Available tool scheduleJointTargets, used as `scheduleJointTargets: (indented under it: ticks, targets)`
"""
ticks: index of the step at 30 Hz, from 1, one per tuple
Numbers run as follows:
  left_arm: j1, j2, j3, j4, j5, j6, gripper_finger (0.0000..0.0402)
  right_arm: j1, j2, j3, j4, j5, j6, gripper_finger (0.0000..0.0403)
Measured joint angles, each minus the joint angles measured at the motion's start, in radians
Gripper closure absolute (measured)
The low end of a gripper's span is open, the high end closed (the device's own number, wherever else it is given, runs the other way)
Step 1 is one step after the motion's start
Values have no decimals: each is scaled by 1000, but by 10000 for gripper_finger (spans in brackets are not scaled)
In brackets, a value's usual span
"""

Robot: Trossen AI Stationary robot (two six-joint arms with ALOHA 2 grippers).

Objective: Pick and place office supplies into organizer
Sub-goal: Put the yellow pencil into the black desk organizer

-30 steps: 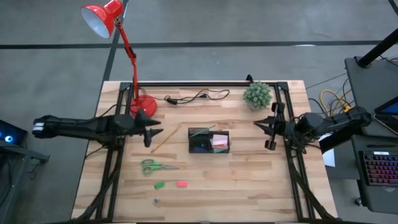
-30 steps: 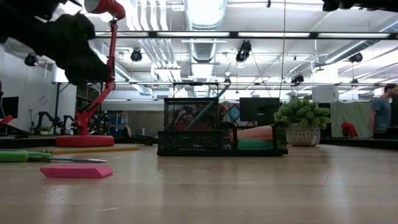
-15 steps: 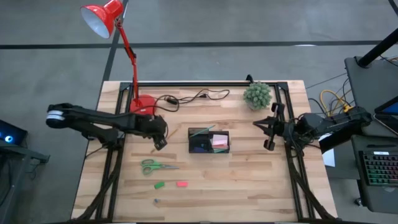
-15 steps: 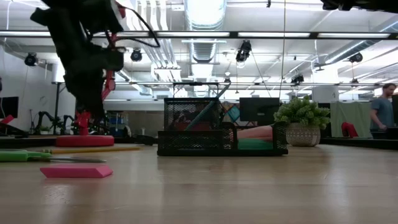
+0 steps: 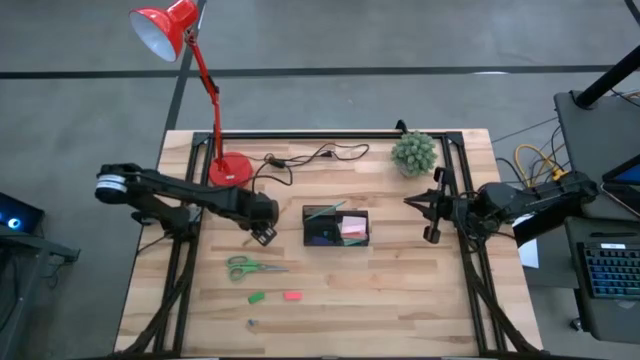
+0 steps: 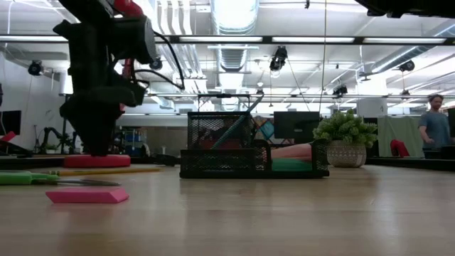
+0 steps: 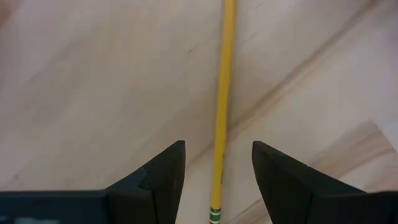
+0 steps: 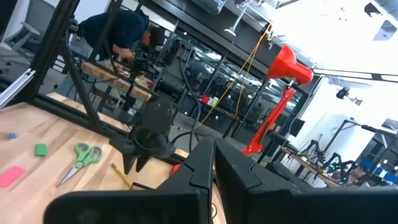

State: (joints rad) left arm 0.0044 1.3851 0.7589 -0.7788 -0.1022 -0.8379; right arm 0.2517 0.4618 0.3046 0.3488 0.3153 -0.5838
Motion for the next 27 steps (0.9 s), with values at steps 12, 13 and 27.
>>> scheduleJointTargets:
  ticks: [12,13,27]
  targets:
    - [0,123,0,5,40,8,229,0,0,0,-21,0,8,394]
    - [0,130,1,5,41,10,229,0,0,0,-26,0,8,394]
    - [0,168,26,-3,68,38,229,0,0,0,-33,0,7,394]
